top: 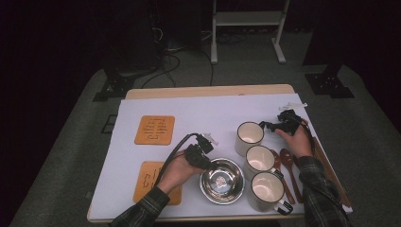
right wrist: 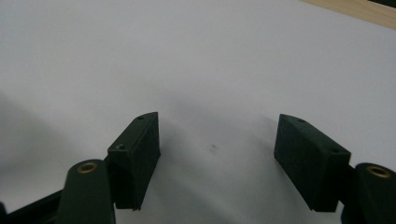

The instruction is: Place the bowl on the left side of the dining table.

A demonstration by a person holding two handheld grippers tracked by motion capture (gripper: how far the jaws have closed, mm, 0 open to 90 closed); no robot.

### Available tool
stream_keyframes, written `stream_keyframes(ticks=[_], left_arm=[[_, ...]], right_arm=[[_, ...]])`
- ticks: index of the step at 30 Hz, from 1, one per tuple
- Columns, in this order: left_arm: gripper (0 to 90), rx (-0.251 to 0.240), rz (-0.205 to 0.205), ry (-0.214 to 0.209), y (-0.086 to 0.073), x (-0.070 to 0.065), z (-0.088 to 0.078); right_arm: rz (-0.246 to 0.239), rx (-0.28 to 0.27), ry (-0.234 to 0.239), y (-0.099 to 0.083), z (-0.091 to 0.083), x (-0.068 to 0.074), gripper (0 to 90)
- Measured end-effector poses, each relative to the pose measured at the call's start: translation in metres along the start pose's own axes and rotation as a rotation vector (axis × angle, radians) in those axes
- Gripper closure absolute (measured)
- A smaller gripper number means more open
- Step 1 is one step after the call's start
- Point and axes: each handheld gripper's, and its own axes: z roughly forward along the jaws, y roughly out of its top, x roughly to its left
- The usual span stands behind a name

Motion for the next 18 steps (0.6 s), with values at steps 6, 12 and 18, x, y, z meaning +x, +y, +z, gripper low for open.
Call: stream_keyframes(ticks=[6, 12, 18], left_arm=[[86.0, -0.012, -0.007, 0.015, 0.001, 0.005, -0.006], [85.9, -0.026, -0.018, 0.026, 0.002, 0.012, -0.013], [85.9, -0.042, -0.031, 0.041, 0.003, 0.017, -0.018]], right_arm=[[0.0, 0.0, 0.0, 0.0, 0.0, 0.0, 29.6], [-0.002, 0.0, -0.001, 0.0, 0.0, 0.0, 29.9], [-0.004, -0.001, 0.003, 0.0, 0.0, 0.0, 30.9]])
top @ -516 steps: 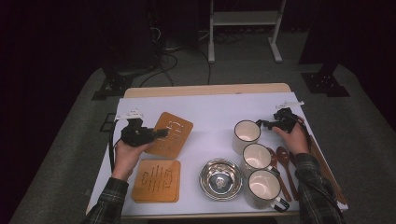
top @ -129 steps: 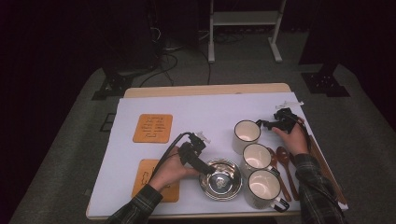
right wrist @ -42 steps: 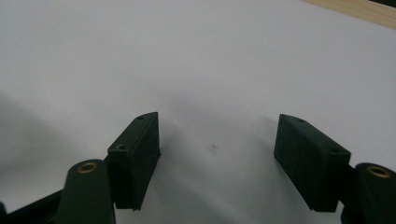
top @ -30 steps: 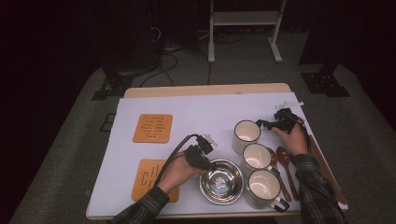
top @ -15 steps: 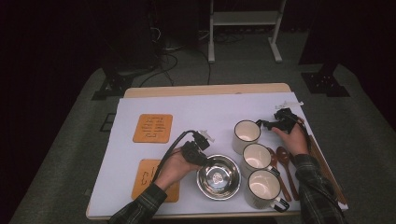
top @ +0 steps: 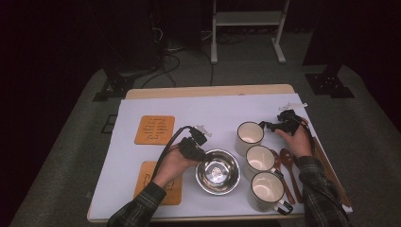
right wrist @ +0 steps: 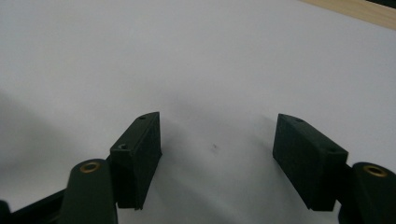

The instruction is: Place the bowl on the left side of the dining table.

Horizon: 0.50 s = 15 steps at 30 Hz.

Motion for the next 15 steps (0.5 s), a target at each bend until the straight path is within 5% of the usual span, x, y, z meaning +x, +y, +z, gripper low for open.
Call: stream_keyframes(ticks=[15], left_arm=[[85.8, -0.019, -0.022, 0.036, 0.003, 0.018, -0.009]], right_arm=[[0.007, 0.003, 0.005, 0.0, 0.0, -0.001, 30.8]])
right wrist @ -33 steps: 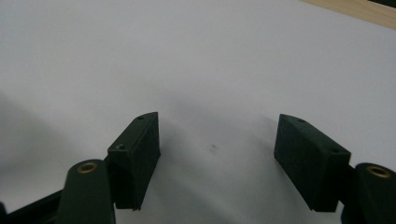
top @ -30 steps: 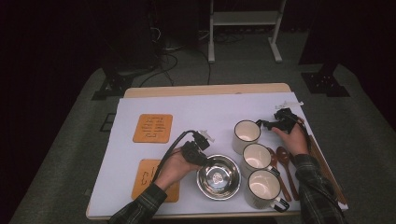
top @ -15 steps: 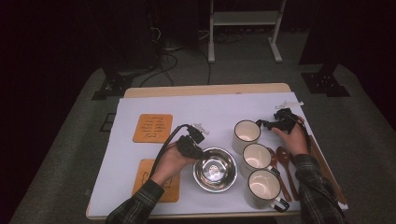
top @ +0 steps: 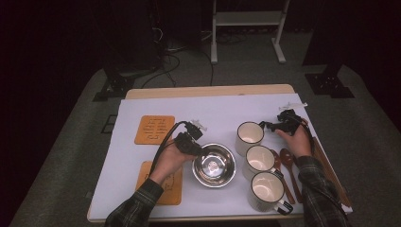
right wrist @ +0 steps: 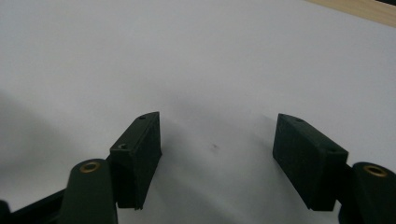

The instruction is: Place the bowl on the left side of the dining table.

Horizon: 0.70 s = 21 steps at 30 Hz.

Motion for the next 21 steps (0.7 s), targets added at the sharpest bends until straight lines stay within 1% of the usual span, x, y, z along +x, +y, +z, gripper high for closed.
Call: stream_keyframes(ticks=[7, 10, 14, 17, 20, 21], left_arm=[[85.7, -0.017, -0.004, 0.018, 0.004, 0.008, -0.006], [85.7, -0.024, -0.018, 0.023, 0.005, 0.012, -0.008], [85.8, -0.024, -0.025, 0.034, 0.004, 0.019, -0.011], [85.8, -0.028, -0.037, 0.042, 0.005, 0.024, -0.013], [85.8, -0.031, -0.048, 0.051, 0.004, 0.03, -0.016], [85.8, -0.033, -0.051, 0.052, 0.004, 0.033, -0.017]], right_arm=[[0.001, -0.001, 0.0, 0.0, 0.0, 0.0, 30.5], [0.001, -0.001, -0.011, 0.0, 0.0, 0.0, 28.0], [-0.006, -0.001, -0.029, 0.0, 0.0, 0.002, 26.6], [-0.003, -0.001, -0.042, 0.0, 0.0, 0.002, 23.2], [0.009, 0.005, -0.074, 0.001, 0.0, 0.002, 14.9], [0.014, 0.007, -0.084, 0.001, 0.001, 0.002, 14.2]])
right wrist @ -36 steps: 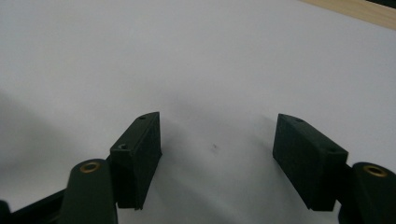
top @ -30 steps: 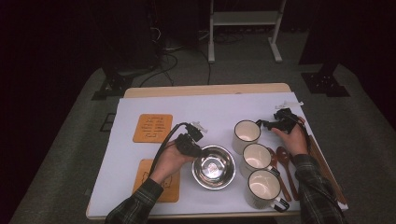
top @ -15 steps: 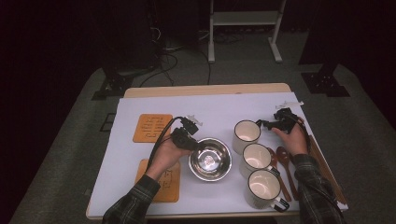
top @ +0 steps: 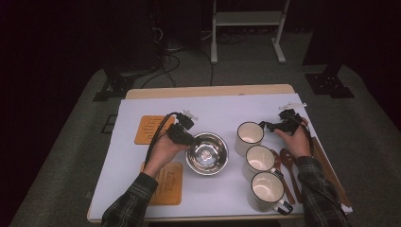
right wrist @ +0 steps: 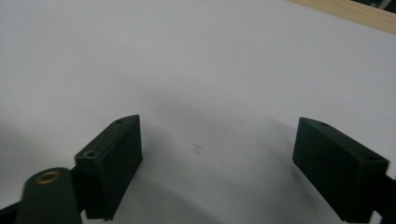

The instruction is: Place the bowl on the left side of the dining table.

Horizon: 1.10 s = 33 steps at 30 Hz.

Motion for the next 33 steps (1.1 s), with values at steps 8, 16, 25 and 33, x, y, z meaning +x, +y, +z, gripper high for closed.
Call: stream_keyframes(ticks=[8, 16, 25, 33], left_arm=[[85.8, -0.017, -0.05, 0.023, -0.003, 0.021, -0.012], [85.8, -0.048, -0.092, 0.074, -0.006, 0.04, -0.028], [85.8, -0.059, -0.131, 0.107, -0.01, 0.058, -0.034], [85.7, -0.065, -0.146, 0.124, -0.011, 0.068, -0.039]], right_arm=[[0.023, 0.011, 0.01, 0.0, 0.001, -0.003, 12.1], [0.061, 0.027, 0.003, 0.0, 0.0, -0.003, 10.4], [0.071, 0.03, 0.013, -0.001, 0.0, -0.004, 10.6], [0.072, 0.03, 0.009, -0.001, 0.0, -0.004, 10.7]])
